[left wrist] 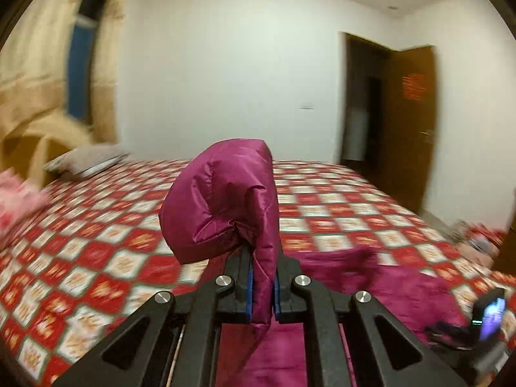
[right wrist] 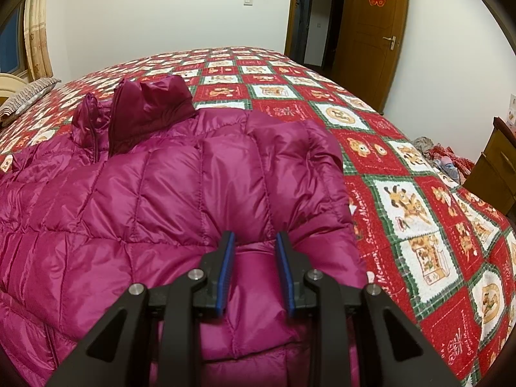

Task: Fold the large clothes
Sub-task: 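Fold the sleeve across the jacket body with the left gripper and release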

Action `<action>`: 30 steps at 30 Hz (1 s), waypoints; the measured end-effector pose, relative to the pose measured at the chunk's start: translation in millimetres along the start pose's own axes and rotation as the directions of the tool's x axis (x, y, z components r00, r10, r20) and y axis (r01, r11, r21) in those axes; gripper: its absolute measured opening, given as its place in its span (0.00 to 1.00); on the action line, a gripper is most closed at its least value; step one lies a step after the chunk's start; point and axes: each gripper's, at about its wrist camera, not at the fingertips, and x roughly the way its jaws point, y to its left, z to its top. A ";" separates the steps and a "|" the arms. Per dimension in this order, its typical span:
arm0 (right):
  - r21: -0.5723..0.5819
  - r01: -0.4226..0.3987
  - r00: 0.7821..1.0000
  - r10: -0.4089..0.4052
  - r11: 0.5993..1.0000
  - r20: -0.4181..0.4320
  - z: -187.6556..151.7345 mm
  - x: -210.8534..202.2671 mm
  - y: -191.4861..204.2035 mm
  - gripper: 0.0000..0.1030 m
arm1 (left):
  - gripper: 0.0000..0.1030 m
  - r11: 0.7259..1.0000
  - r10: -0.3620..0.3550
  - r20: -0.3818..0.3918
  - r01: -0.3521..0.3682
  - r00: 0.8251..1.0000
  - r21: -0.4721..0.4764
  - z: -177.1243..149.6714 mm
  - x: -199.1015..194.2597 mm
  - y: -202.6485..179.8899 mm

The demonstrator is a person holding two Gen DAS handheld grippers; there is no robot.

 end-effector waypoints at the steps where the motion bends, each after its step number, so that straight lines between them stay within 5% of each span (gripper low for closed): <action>1: 0.002 -0.002 1.000 0.002 1.000 0.000 0.1 0.0 0.1 0.29 | 0.08 0.999 -0.031 -0.003 0.031 1.000 0.022 -0.8 1.2 -13.8; 6: 0.010 -0.011 1.000 0.011 1.000 0.002 0.7 1.2 -0.8 0.29 | 0.08 0.981 -0.151 -0.054 0.156 0.987 0.114 -20.9 12.7 -83.3; 11: 0.024 -0.022 1.000 0.022 0.999 0.004 0.7 2.5 -3.4 0.29 | 0.08 0.975 -0.122 -0.156 0.148 0.980 0.167 -53.9 37.6 -121.8; 16: 0.040 -0.038 0.999 0.037 0.998 0.007 0.8 2.8 -5.5 0.29 | 0.20 0.971 -0.109 -0.379 0.180 0.919 0.159 -97.3 67.5 -133.9; 19: 0.049 -0.045 0.999 0.045 0.998 0.008 0.5 2.8 -8.0 0.29 | 0.29 0.954 -0.083 -0.425 0.195 0.902 0.228 -114.7 66.5 -141.6; 24: 0.049 -0.045 0.999 0.045 0.998 0.009 0.7 3.5 -7.5 0.30 | 0.62 0.921 -0.012 -0.404 0.168 0.915 0.351 -127.6 39.7 -141.1; 30: 0.047 -0.043 0.999 0.043 0.998 0.008 1.2 3.9 -6.0 0.30 | 0.64 0.886 -0.088 -0.359 0.237 0.929 0.398 -128.4 -22.6 -108.2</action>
